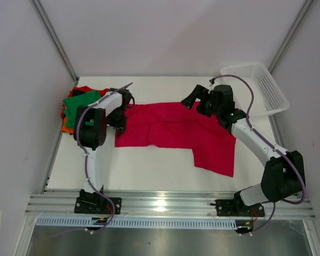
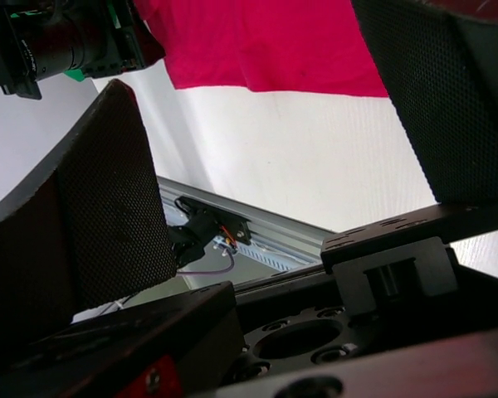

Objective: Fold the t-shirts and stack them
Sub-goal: Fold the flattened tshirt in 1/3 of the way

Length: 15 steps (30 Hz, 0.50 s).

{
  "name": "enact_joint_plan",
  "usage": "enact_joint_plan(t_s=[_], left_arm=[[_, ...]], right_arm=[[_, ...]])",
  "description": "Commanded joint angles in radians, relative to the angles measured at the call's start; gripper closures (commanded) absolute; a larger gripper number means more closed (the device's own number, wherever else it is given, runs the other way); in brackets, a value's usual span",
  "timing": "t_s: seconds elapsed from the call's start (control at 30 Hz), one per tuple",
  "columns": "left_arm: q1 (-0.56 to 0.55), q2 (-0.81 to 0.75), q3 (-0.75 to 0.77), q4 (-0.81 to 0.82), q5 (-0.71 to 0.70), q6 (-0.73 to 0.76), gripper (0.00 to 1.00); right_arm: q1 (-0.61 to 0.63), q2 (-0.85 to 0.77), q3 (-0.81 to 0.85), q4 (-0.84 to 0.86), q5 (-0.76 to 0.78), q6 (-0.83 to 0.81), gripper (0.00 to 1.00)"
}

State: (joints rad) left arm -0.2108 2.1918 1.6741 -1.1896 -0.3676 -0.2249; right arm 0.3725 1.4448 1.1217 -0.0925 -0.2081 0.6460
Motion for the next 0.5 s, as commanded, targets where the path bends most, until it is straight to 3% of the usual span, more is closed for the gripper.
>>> enact_joint_plan(t_s=[0.0,0.33,0.47], left_arm=[[0.034,-0.023,-0.025,0.013,-0.092,0.001,0.32],[0.148,-0.086,-0.065,0.007,-0.169,-0.031,0.30],[0.203,-0.090,-0.066,0.001,-0.137,-0.044,0.32]], right_arm=[[-0.004,0.003,0.046,0.022,-0.007,-0.017,0.01],[-0.007,0.011,0.047,0.014,-0.014,-0.023,0.01],[-0.010,0.002,0.047,0.007,-0.010,-0.032,0.01]])
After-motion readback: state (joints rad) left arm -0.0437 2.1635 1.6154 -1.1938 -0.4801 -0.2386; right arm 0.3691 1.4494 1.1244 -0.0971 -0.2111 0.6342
